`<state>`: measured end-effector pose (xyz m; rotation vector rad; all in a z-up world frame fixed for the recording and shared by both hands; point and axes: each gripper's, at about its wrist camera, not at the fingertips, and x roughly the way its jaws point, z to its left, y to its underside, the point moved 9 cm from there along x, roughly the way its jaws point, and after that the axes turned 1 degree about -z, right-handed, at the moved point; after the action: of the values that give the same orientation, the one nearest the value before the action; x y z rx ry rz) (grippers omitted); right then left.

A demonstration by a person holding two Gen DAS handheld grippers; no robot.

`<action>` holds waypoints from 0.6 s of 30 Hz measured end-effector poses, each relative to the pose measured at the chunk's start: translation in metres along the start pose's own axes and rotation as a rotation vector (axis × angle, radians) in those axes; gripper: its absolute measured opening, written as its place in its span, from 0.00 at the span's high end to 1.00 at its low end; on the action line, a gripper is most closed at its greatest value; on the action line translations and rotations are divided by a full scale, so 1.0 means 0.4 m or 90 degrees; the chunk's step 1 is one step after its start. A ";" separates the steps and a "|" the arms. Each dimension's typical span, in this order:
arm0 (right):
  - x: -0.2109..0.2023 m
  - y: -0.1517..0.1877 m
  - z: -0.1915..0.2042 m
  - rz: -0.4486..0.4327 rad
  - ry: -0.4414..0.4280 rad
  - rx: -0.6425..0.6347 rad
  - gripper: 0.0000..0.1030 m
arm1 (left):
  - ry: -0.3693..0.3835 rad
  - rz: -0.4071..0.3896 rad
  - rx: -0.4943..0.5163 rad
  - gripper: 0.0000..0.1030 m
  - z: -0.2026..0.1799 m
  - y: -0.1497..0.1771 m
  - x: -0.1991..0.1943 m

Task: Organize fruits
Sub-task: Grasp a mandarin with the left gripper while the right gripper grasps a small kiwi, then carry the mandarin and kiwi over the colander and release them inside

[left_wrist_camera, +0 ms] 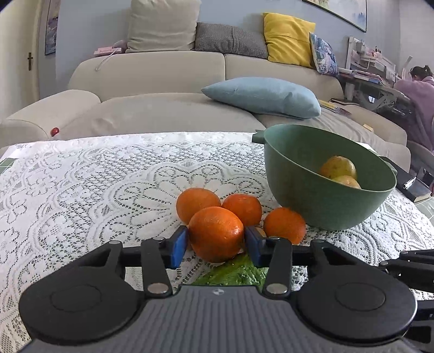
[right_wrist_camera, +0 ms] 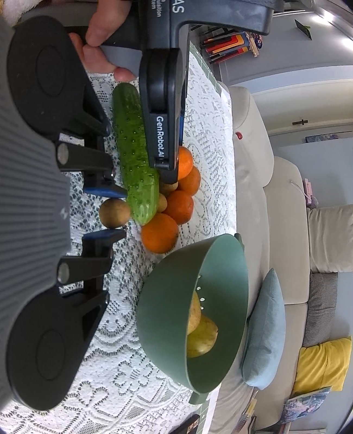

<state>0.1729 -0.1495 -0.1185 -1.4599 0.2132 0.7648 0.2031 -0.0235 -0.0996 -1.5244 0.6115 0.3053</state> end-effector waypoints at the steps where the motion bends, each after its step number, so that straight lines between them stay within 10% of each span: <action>1: 0.000 0.000 0.000 0.001 0.001 0.000 0.80 | -0.001 0.000 0.002 0.51 -0.001 0.000 0.000; 18: -0.073 -0.160 -0.057 -0.085 0.017 -0.045 0.80 | 0.033 -0.056 0.012 0.52 -0.081 -0.131 -0.086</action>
<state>0.1955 -0.1761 -0.0532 -1.5359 0.1081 0.6512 0.1979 -0.0514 -0.0348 -1.5404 0.5844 0.1923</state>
